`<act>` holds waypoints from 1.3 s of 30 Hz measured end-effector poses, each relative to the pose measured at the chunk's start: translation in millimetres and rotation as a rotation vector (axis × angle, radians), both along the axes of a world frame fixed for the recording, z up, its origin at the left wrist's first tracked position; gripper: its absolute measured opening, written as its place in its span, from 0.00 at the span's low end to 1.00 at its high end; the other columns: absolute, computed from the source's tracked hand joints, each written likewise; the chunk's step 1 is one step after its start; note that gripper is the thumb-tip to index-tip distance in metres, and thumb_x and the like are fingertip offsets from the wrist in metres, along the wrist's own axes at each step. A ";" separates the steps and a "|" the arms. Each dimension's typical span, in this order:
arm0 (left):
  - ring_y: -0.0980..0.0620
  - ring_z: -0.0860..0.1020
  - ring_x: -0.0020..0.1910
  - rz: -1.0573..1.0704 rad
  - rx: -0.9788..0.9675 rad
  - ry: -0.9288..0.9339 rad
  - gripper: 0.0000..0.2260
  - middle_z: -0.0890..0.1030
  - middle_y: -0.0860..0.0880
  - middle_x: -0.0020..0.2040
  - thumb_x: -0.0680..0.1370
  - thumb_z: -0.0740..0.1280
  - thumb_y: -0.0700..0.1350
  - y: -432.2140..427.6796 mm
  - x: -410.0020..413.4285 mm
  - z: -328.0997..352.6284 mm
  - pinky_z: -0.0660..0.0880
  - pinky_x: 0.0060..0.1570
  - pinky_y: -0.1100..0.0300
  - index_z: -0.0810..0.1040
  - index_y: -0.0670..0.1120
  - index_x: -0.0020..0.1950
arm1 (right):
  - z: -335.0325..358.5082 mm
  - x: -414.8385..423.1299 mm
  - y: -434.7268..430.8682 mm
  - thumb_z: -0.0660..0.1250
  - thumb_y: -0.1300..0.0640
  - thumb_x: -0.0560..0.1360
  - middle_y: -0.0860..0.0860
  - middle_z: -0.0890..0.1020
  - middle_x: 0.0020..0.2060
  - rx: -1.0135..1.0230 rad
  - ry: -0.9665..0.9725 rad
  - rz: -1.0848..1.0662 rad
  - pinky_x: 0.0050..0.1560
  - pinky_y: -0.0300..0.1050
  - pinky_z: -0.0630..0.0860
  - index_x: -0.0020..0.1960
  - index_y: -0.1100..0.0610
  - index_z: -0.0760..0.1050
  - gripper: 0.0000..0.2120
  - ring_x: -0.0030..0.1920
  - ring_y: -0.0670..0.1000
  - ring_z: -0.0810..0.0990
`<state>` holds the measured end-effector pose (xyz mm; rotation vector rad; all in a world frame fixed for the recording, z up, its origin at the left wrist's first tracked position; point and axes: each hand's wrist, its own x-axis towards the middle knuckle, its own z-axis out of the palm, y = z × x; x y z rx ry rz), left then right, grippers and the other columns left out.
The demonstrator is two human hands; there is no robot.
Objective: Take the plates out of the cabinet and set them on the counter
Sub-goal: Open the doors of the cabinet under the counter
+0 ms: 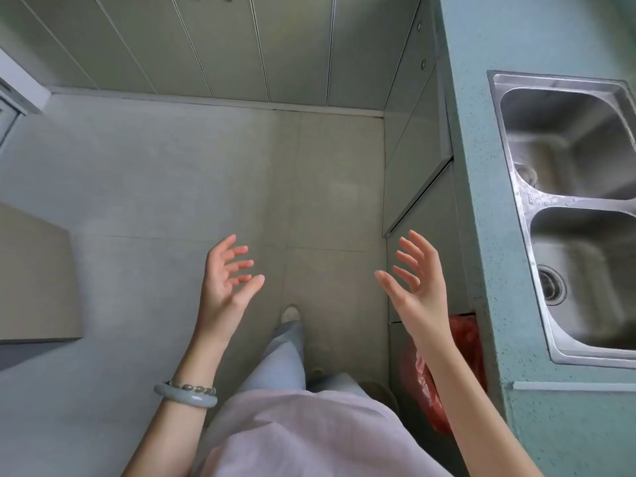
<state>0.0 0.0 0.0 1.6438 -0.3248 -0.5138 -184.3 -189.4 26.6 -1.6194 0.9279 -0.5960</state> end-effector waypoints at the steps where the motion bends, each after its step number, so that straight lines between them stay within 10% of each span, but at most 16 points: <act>1: 0.55 0.77 0.52 0.001 0.004 -0.001 0.29 0.74 0.48 0.59 0.67 0.69 0.39 -4.4 6.8 1.5 0.75 0.50 0.64 0.67 0.52 0.67 | 0.2 6.6 -5.0 0.73 0.63 0.70 0.46 0.74 0.64 0.000 0.005 -0.010 0.61 0.41 0.74 0.71 0.51 0.64 0.33 0.62 0.43 0.75; 39: 0.54 0.78 0.54 -0.042 -0.047 -0.009 0.27 0.75 0.49 0.60 0.69 0.68 0.39 -365.8 372.4 15.1 0.75 0.50 0.67 0.68 0.49 0.68 | 2.7 377.7 -370.0 0.74 0.61 0.71 0.46 0.75 0.64 -0.064 -0.024 0.059 0.61 0.47 0.76 0.70 0.49 0.65 0.31 0.62 0.44 0.76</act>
